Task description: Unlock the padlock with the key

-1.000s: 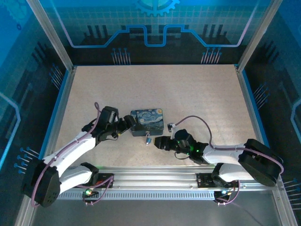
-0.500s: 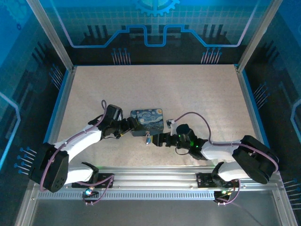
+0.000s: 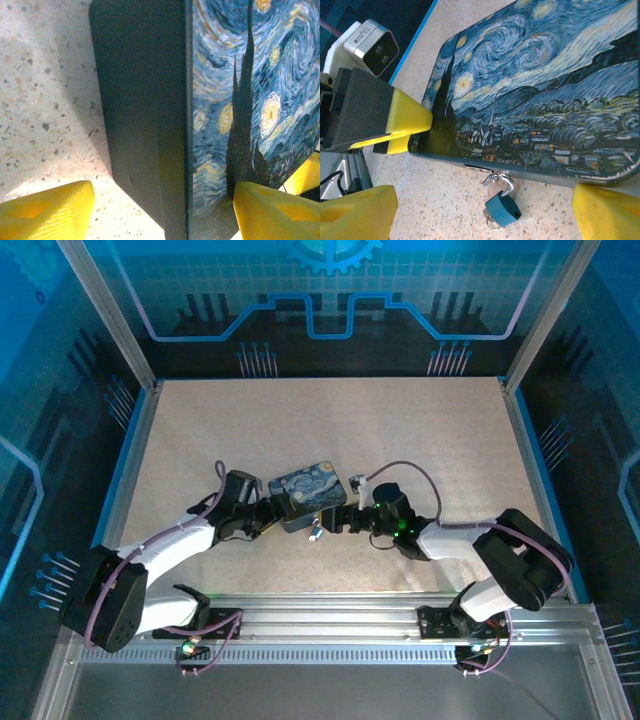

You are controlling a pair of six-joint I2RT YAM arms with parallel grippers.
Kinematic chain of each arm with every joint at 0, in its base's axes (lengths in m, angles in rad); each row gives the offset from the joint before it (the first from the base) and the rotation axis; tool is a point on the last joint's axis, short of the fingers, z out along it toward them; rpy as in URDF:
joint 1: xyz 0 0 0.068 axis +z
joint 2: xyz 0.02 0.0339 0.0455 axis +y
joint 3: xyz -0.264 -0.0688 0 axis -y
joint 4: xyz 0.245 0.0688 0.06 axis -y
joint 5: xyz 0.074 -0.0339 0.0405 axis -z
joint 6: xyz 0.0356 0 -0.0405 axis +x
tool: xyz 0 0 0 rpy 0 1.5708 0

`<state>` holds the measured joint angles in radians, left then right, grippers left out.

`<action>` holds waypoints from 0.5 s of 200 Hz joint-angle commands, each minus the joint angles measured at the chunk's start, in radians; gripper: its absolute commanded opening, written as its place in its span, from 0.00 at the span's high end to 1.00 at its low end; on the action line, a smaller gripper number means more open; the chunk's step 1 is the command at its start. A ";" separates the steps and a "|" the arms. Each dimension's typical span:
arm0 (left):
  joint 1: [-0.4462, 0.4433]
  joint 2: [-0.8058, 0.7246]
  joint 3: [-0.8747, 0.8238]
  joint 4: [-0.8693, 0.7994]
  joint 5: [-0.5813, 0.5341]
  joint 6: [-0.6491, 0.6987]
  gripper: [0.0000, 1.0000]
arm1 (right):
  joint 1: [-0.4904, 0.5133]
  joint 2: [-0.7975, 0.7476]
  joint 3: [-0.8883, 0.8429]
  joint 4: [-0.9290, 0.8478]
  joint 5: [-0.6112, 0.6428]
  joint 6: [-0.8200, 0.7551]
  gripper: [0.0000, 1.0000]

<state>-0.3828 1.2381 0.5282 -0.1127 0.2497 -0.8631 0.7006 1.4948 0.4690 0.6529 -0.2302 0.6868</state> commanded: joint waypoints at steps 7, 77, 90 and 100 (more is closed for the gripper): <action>-0.017 -0.014 -0.051 -0.070 0.016 -0.023 0.26 | -0.022 0.033 0.036 0.060 -0.042 -0.080 0.09; -0.017 -0.027 -0.040 -0.074 0.000 -0.027 0.25 | -0.021 0.008 -0.059 0.102 -0.080 -0.056 0.14; -0.017 -0.027 -0.037 -0.077 -0.004 -0.023 0.25 | -0.018 0.019 -0.074 0.132 -0.102 -0.044 0.18; -0.017 -0.026 -0.037 -0.077 -0.005 -0.023 0.25 | -0.014 0.030 -0.084 0.155 -0.112 -0.036 0.18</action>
<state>-0.3908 1.2140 0.5087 -0.1074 0.2520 -0.8913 0.6899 1.5188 0.4122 0.7322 -0.2924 0.6361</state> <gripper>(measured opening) 0.746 0.826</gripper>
